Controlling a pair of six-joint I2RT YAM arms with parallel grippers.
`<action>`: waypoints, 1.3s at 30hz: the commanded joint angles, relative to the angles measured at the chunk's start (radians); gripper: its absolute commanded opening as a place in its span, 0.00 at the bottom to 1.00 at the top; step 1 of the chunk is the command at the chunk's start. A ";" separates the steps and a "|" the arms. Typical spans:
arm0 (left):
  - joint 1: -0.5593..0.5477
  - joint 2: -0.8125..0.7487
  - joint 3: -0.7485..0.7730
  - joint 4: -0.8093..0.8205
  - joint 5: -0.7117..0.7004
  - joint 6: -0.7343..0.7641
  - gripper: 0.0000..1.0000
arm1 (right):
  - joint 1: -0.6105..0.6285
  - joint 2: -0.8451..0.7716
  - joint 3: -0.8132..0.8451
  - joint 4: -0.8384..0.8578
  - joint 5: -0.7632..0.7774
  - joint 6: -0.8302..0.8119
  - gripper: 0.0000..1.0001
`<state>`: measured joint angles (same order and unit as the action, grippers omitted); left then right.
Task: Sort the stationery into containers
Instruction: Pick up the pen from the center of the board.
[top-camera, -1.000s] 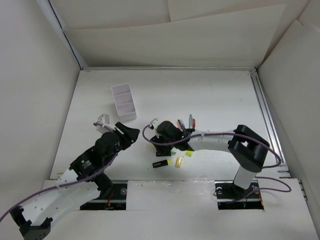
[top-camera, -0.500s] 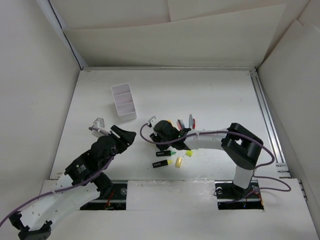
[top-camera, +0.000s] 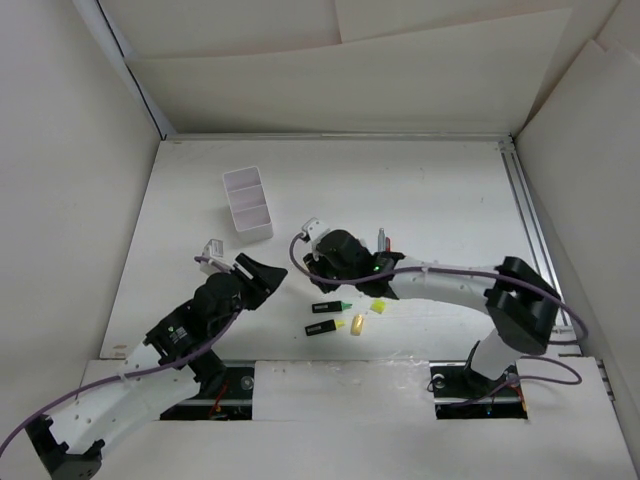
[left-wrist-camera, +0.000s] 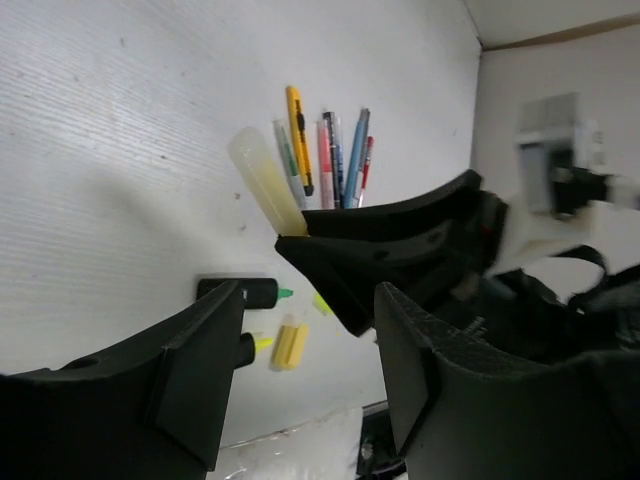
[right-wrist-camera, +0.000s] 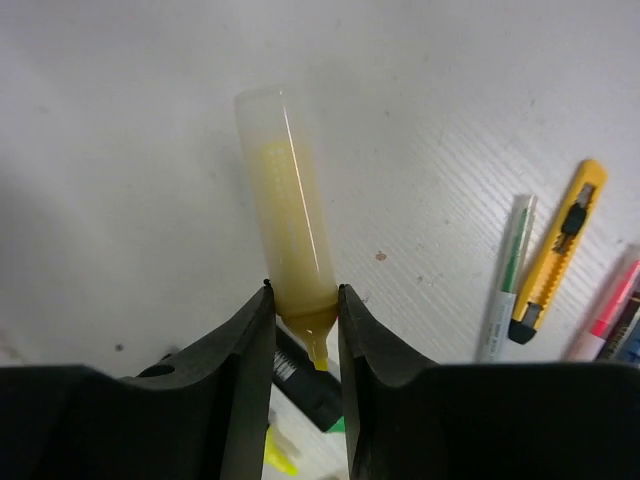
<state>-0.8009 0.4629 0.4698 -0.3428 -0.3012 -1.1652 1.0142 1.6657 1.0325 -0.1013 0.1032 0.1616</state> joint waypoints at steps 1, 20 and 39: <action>0.003 0.019 0.019 0.119 0.040 -0.031 0.51 | 0.001 -0.144 0.011 -0.003 -0.033 0.004 0.25; 0.012 0.189 0.062 0.308 0.050 -0.001 0.45 | 0.001 -0.300 -0.040 -0.072 -0.117 0.023 0.25; 0.072 0.315 0.044 0.445 0.200 0.033 0.38 | 0.011 -0.389 -0.051 -0.104 -0.163 0.013 0.25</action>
<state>-0.7311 0.7547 0.4911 0.0303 -0.1413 -1.1500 1.0153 1.2980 0.9710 -0.2192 -0.0387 0.1761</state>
